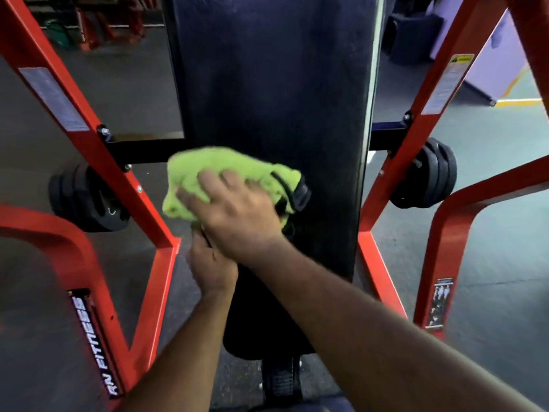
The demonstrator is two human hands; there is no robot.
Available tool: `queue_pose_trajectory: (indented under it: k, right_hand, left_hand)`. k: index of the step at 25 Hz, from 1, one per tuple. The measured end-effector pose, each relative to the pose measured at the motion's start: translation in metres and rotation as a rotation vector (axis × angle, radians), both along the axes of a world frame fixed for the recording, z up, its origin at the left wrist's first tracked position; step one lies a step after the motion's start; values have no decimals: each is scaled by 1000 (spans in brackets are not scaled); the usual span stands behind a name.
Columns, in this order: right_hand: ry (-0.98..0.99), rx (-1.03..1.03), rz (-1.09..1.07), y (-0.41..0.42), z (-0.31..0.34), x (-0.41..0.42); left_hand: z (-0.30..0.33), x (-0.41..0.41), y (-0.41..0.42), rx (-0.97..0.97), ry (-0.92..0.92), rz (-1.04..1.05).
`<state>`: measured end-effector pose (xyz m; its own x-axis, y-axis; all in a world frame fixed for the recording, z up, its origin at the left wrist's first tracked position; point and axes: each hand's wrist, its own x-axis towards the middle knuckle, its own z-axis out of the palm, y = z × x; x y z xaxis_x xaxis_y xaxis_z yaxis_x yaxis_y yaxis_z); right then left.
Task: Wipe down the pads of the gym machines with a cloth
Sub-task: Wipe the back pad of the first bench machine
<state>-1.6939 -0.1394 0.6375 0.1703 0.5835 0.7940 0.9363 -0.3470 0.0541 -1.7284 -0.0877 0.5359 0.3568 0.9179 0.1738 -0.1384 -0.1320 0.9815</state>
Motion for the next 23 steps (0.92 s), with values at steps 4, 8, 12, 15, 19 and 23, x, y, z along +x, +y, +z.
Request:
queue_pose_trajectory:
  k: [4, 8, 12, 15, 19, 23]
  right_hand:
    - [95, -113, -75, -82, -58, 6]
    - [459, 263, -413, -122, -13, 49]
    - [566, 467, -506, -64, 61, 62]
    - [340, 206, -367, -12, 61, 29]
    - [67, -74, -133, -8, -1, 2]
    - [21, -246, -17, -67, -72, -11]
  left_hand:
    - [2, -4, -10, 177, 136, 79]
    - [-8, -14, -4, 218, 305, 161]
    - [-21, -26, -12, 115, 314, 75]
    - [-23, -32, -9, 56, 249, 3]
    - [-29, -37, -7, 46, 222, -68]
    - [-43, -43, -8, 29, 245, -130]
